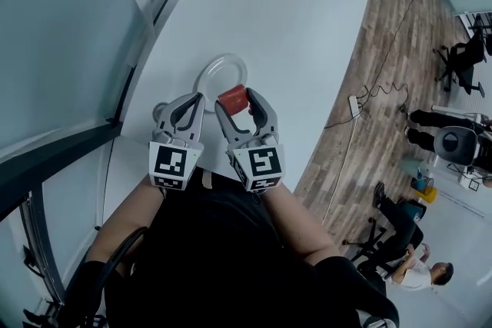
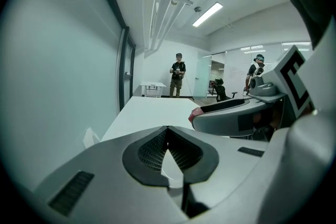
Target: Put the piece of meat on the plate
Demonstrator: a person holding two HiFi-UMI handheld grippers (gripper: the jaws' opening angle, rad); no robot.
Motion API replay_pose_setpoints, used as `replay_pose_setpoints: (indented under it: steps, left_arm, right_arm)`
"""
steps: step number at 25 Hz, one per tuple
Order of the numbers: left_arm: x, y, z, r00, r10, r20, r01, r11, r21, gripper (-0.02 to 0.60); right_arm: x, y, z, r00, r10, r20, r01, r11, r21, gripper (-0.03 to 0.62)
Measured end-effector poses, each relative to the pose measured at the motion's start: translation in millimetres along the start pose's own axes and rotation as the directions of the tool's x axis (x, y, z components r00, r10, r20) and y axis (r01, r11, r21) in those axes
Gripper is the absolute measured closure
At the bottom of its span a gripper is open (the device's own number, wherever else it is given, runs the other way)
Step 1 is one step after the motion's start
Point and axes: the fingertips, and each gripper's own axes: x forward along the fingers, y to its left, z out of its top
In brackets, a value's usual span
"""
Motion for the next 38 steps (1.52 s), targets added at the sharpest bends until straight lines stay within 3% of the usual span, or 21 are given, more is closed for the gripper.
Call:
replay_pose_setpoints:
  steps: [16,38]
  left_arm:
    - [29,11,-35,0.998,-0.026,-0.066,0.025,1.000,-0.016,0.578]
    - [41,17,-69,0.993,0.004,-0.118,-0.009,0.999,-0.045,0.578]
  right_arm:
    - [39,-14,-32,0.996,-0.031,-0.085,0.032,0.999,0.009,0.306]
    - [69,-20,-71,0.980,-0.025,-0.198,0.025,1.000,-0.005,0.306]
